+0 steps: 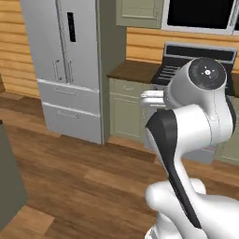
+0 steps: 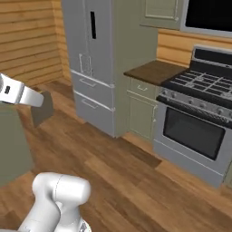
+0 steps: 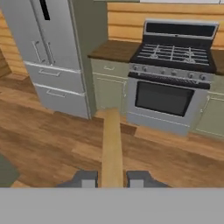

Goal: Start the toaster. Once the lever pops up, take the bread to the plate on the dining counter.

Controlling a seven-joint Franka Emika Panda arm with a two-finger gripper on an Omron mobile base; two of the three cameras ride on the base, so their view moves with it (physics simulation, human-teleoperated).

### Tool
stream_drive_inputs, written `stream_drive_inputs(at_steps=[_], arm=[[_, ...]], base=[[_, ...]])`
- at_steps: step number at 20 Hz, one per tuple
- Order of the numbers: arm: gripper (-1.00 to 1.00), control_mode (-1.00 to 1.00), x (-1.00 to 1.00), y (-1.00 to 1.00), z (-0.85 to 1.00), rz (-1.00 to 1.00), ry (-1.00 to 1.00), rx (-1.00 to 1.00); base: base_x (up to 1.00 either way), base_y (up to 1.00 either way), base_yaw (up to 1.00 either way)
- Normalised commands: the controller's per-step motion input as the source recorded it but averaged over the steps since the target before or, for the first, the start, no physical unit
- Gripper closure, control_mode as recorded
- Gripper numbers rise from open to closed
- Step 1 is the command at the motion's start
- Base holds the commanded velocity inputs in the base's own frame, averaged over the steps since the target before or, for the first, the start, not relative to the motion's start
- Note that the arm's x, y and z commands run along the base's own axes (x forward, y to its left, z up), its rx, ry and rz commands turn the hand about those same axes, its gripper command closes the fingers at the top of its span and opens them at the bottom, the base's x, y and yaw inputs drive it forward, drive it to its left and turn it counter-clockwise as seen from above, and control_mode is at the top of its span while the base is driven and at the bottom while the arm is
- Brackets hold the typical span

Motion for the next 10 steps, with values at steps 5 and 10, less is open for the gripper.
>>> stream_drive_inputs(at_steps=[5,10], arm=[[1.00,1.00,0.00,0.00,0.00,0.00,0.00,0.00],[1.00,1.00,0.00,0.00,0.00,0.00,0.00,0.00]], base=[[1.00,0.00,0.56],[1.00,-0.03,0.56]])
